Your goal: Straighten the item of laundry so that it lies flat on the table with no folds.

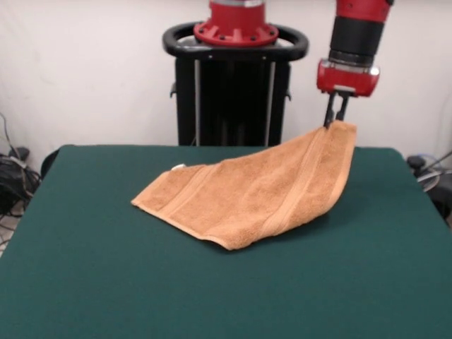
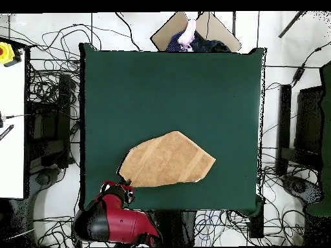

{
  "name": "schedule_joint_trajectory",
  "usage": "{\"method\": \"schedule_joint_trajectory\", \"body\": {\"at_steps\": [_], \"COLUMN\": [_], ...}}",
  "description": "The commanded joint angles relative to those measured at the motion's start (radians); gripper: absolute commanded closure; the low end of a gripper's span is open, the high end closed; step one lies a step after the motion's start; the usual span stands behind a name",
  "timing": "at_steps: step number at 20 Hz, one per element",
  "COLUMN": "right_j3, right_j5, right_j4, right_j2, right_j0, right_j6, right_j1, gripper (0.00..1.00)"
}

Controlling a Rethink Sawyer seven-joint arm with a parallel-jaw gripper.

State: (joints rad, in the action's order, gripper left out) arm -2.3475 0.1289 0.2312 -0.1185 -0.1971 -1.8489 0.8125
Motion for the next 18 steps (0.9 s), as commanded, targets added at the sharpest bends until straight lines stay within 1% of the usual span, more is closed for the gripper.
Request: {"method": "schedule_joint_trajectory", "body": {"at_steps": [1, 5, 7, 13, 15, 18], "right_j3": [0.026, 0.031, 0.052, 0.168, 0.175, 0.162], "right_j5": [-0.087, -0.103, -0.114, -0.312, -0.323, -0.289], "right_j4": [0.05, 0.075, 0.086, 0.049, 0.033, 0.013], "right_j2": [0.016, -0.004, -0.026, -0.12, -0.125, -0.097], "right_j0": [-0.022, -0.052, -0.057, -0.056, -0.049, -0.015], "right_j6": [-0.2, -0.214, -0.208, -0.124, -0.123, -0.129], "right_j1": [-0.008, 0.0, 0.0, 0.055, 0.06, 0.055], "gripper": [1.0, 1.0, 1.0, 1.0, 1.0, 1.0]}}
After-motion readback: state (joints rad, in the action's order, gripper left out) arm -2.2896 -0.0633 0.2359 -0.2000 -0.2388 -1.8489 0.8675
